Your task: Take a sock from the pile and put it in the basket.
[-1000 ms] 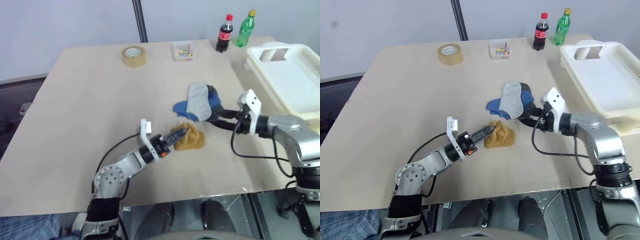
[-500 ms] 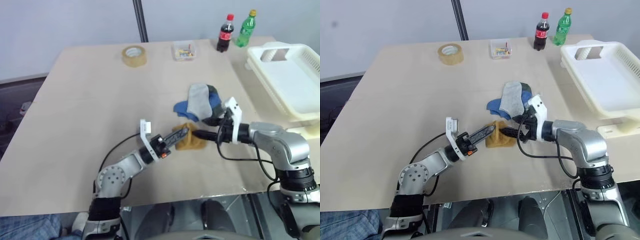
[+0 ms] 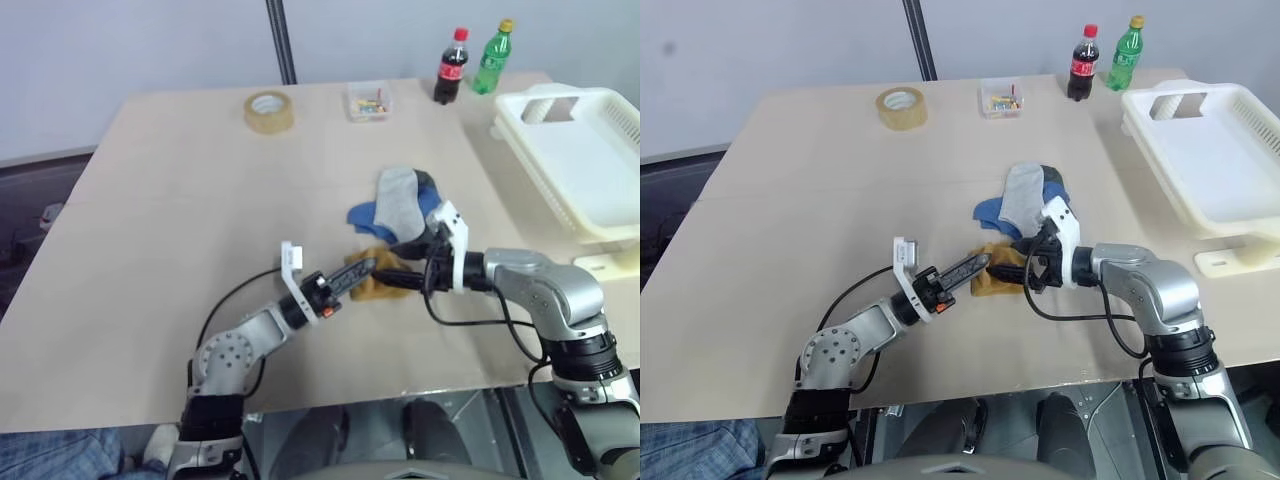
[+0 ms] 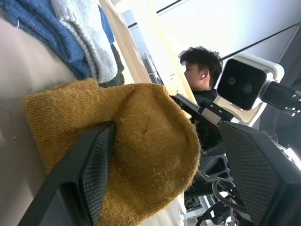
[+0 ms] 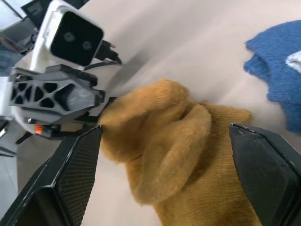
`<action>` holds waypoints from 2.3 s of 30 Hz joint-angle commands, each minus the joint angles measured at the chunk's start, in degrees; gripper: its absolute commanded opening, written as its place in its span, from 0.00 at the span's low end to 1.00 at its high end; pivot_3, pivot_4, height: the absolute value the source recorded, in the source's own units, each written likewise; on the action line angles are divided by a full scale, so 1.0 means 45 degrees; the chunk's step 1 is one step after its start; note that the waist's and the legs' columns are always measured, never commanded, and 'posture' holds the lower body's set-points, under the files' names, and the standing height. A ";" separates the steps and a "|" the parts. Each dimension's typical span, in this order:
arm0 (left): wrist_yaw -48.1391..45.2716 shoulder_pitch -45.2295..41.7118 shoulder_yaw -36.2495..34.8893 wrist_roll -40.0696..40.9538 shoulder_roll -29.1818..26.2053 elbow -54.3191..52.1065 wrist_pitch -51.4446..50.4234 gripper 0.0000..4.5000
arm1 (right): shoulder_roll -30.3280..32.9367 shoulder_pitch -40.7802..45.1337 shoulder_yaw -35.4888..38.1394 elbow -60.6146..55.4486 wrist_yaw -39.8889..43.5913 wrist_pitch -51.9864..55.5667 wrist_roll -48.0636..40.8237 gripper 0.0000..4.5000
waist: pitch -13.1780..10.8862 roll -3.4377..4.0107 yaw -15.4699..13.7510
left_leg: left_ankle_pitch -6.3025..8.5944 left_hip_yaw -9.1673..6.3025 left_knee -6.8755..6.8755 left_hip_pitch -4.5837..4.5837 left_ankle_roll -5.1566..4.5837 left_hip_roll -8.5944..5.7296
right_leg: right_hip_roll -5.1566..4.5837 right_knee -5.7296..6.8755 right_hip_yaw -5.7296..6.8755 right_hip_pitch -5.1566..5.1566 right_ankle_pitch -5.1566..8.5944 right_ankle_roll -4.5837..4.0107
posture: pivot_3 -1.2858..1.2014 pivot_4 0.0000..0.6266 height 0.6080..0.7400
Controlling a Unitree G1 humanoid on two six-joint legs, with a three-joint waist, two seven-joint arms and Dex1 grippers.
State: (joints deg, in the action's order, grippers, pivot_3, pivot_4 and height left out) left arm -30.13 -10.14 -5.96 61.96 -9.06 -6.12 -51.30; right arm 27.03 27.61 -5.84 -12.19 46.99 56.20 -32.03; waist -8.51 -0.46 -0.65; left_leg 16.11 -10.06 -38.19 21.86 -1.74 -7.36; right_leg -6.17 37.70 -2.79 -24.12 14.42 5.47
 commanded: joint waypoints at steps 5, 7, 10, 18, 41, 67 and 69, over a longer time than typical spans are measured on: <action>-0.0100 0.0096 -0.0101 -0.0070 0.0190 -0.0121 0.0134 0.84 | -0.0148 0.0102 -0.0577 -0.0259 -0.0205 -0.0793 0.0377 0.99 | 0.0000 0.0000 -0.0004 | 0.0000 -0.0001 -0.0001 0.0001 0.0000 0.0001 | 0.0001 0.0001 0.0001 -0.0001 0.0000 0.0000 | 0.52 0.24 1.00; -0.0088 0.0182 -0.0091 -0.0059 0.0205 -0.0205 0.0118 0.84 | -0.0456 0.0184 -0.0434 -0.0141 -0.0571 -0.0653 0.0310 0.99 | 0.0000 0.0000 -0.0002 | 0.0000 0.0000 -0.0002 0.0001 0.0000 0.0000 | 0.0000 0.0000 0.0000 0.0000 0.0000 0.0000 | 0.52 0.24 1.00; -0.0091 0.0260 -0.0084 -0.0047 0.0187 -0.0283 0.0110 0.84 | -0.0745 0.0330 -0.0308 0.0203 -0.1234 -0.0475 0.0533 0.99 | 0.0000 0.0000 -0.0003 | 0.0000 0.0000 0.0000 -0.0002 0.0000 0.0001 | 0.0002 0.0003 -0.0003 -0.0002 0.0000 0.0000 | 0.52 0.24 1.00; -0.0240 0.0281 -0.0133 -0.0132 -0.0136 -0.0566 0.0196 0.84 | 0.0445 -0.0054 -0.1657 0.0593 -0.1124 -0.1020 0.1991 0.99 | 0.0001 0.0001 0.0027 | 0.0000 0.0000 0.0001 -0.0002 0.0000 -0.0001 | 0.0002 0.0003 -0.0001 -0.0004 0.0000 0.0000 | 0.52 0.24 1.00; -0.0804 0.2416 0.0414 -0.2677 -0.2550 -0.4539 0.2416 0.84 | 0.0082 -0.0490 -0.2289 0.0487 -0.0451 -0.0817 0.2061 0.71 | 0.0005 0.0002 0.0164 | 0.0004 0.0005 0.0008 -0.0023 0.0001 0.0009 | 0.0010 -0.0001 -0.0006 0.0015 0.0000 0.0000 | 0.52 0.24 1.00; -0.1044 0.2366 0.0756 -0.4834 -0.3889 -0.6451 0.4229 0.84 | 0.1480 -0.0070 0.0828 0.0509 0.0173 0.2051 -0.0688 0.00 | -0.0007 0.0005 0.0034 | 0.0008 0.0003 0.0023 -0.0005 -0.0003 0.0007 | 0.0003 -0.0023 -0.0002 0.0004 0.0000 -0.0001 | 0.52 0.24 1.00; -0.1283 0.2360 0.0897 -0.5578 -0.4157 -0.6444 0.4924 0.84 | 0.1849 -0.0060 0.0885 0.0568 0.0365 0.2121 -0.0778 0.00 | -0.0008 0.0005 0.0028 | 0.0008 0.0008 0.0032 -0.0007 -0.0003 0.0009 | 0.0002 -0.0025 -0.0005 0.0002 0.0001 -0.0002 | 0.52 0.24 1.00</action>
State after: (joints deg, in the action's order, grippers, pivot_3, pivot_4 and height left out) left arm -34.69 0.63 -1.96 39.14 -27.00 -32.89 -32.20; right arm 34.46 26.22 -3.33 -8.74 47.26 65.38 -34.05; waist -8.54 -0.43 -0.53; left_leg 16.15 -10.02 -38.03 21.84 -1.76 -7.32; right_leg -6.16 37.57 -2.81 -24.11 14.42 5.46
